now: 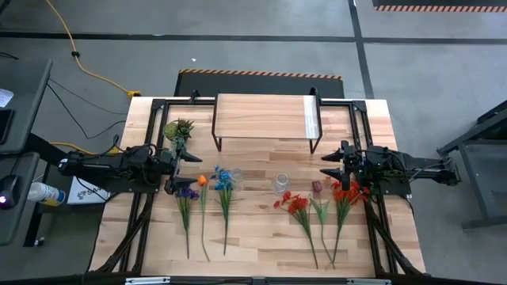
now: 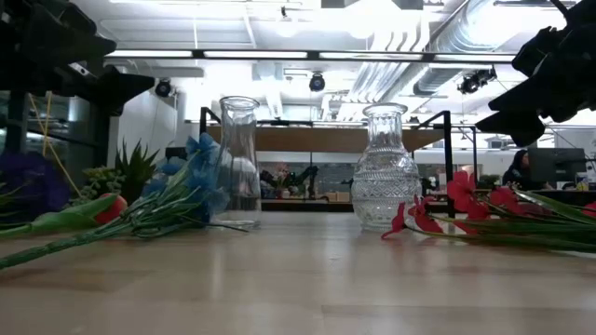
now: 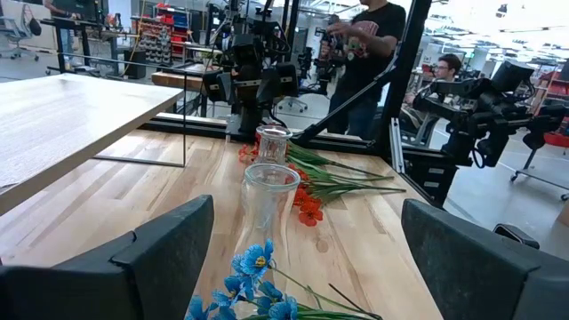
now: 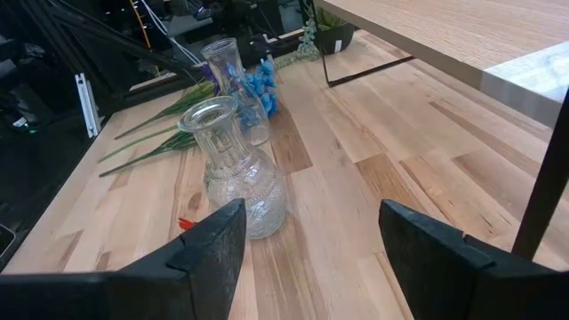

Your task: Pick and place flowers into a vace then onto a shelf

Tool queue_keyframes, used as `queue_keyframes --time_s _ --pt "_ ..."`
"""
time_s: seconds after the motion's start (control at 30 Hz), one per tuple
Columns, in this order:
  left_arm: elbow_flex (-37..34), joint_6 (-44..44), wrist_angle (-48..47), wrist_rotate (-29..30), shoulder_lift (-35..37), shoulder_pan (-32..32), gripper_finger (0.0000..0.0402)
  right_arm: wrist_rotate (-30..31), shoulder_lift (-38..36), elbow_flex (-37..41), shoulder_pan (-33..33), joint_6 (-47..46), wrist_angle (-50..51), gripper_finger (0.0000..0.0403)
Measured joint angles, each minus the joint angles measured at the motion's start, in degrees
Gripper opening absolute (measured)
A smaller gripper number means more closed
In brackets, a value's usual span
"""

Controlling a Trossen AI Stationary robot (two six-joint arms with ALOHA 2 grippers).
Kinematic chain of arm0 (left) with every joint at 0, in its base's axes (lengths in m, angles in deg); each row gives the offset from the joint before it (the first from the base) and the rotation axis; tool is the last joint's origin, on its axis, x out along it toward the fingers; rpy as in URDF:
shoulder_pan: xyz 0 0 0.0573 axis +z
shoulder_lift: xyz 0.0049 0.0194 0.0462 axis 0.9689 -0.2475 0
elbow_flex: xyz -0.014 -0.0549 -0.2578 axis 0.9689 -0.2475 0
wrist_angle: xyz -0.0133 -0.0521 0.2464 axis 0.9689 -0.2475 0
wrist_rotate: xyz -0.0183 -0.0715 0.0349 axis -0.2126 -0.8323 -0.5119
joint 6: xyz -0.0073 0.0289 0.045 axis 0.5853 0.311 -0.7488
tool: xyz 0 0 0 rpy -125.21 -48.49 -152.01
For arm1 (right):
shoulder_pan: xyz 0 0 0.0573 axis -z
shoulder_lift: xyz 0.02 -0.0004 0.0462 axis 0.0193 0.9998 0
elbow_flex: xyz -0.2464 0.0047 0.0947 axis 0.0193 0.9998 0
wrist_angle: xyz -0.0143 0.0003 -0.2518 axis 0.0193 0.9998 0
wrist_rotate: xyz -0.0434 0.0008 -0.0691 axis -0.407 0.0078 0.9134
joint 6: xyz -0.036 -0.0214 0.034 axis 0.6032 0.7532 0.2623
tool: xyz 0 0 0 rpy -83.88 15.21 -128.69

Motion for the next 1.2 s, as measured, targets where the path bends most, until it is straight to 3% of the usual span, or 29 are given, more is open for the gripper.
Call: queue_keyframes --time_s 0.43,0.6,1.03,1.2 --pt "0.0 0.04 0.02 0.18 0.0 0.02 0.0395 0.02 0.0 0.0 0.0 0.0 -0.01 0.0248" --pt "0.0 2.28 0.35 4.0 -0.01 0.01 0.0395 0.02 -0.02 -0.02 0.0 0.0 0.01 0.0248" --pt "0.0 30.8 0.9 4.0 0.0 0.0 0.0395 0.01 0.0 -0.01 0.0 0.0 -0.02 0.0248" --pt "0.0 40.09 1.1 7.75 0.0 0.0 0.0395 0.0 -0.01 0.13 0.0 0.0 -1.49 0.0248"
